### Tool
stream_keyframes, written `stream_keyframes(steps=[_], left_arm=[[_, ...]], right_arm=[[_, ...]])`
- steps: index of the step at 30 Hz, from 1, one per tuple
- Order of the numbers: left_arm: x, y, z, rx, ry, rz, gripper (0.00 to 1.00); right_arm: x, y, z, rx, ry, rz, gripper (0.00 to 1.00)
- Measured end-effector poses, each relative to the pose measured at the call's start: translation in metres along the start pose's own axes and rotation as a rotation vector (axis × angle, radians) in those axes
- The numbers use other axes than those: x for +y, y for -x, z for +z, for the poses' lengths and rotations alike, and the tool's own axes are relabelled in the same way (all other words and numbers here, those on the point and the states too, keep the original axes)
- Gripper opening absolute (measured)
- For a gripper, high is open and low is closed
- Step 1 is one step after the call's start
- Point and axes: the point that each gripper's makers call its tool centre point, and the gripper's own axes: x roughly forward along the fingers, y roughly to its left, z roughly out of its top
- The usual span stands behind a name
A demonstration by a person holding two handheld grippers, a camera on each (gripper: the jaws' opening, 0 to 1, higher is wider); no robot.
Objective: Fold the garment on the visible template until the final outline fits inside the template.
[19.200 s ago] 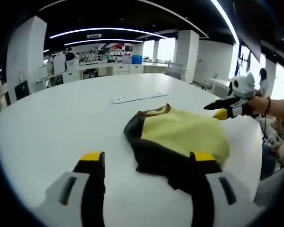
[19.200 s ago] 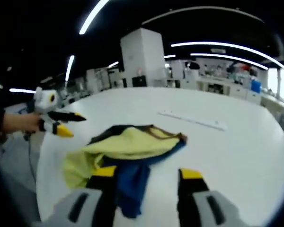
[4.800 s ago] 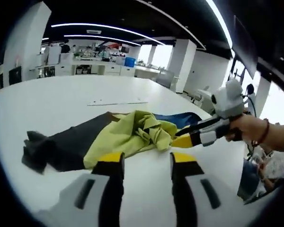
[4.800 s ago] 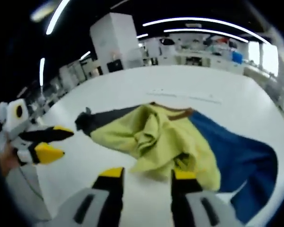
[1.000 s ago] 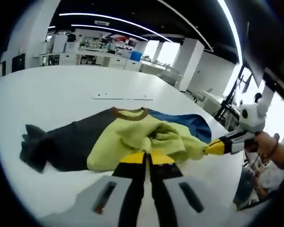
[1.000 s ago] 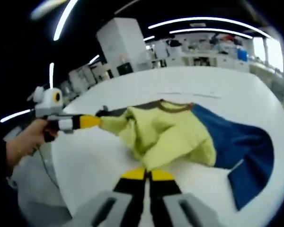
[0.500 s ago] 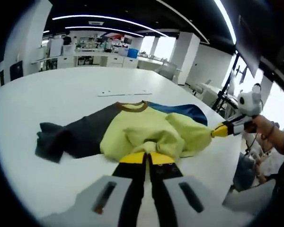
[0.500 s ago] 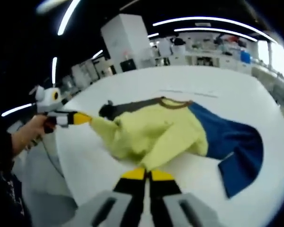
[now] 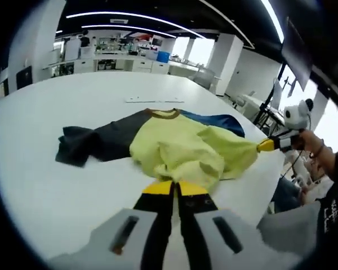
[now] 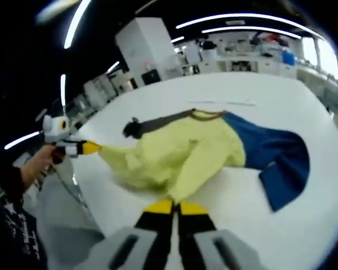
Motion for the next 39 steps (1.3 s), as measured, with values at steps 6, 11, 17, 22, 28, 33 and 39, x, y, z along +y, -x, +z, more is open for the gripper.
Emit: stream_keyframes(steps=[6,11,17,22,28,33,39], left_arm=[[-0.006,0.013,-0.014,0.017,0.011,0.000,0.00],[-0.010,0.019,-0.025,0.037,0.029,0.000,0.00],[-0.010,0.027,-0.036,0.047,0.053,0.009,0.00],[-0.005,0.034,-0.047,0.062,0.075,0.019,0.00],[-0.001,0.039,-0.062,0.092,0.092,0.035,0.00],[0.000,0.042,-0.072,0.117,0.112,0.050,0.00],[-0.003,0.044,-0.083,0.140,0.160,0.038,0.00]], right_arm=[[-0.001,0.010,-0.007,0.008,-0.036,0.007,0.00],[0.001,0.016,-0.016,0.028,-0.074,0.011,0.00],[0.004,0.026,-0.034,0.081,-0.084,0.000,0.00],[-0.003,0.034,-0.046,0.096,-0.143,-0.015,0.00],[-0.007,0.038,-0.064,0.134,-0.179,-0.044,0.00],[-0.014,0.039,-0.075,0.153,-0.222,-0.050,0.00],[-0.022,0.043,-0.086,0.178,-0.263,-0.072,0.00]])
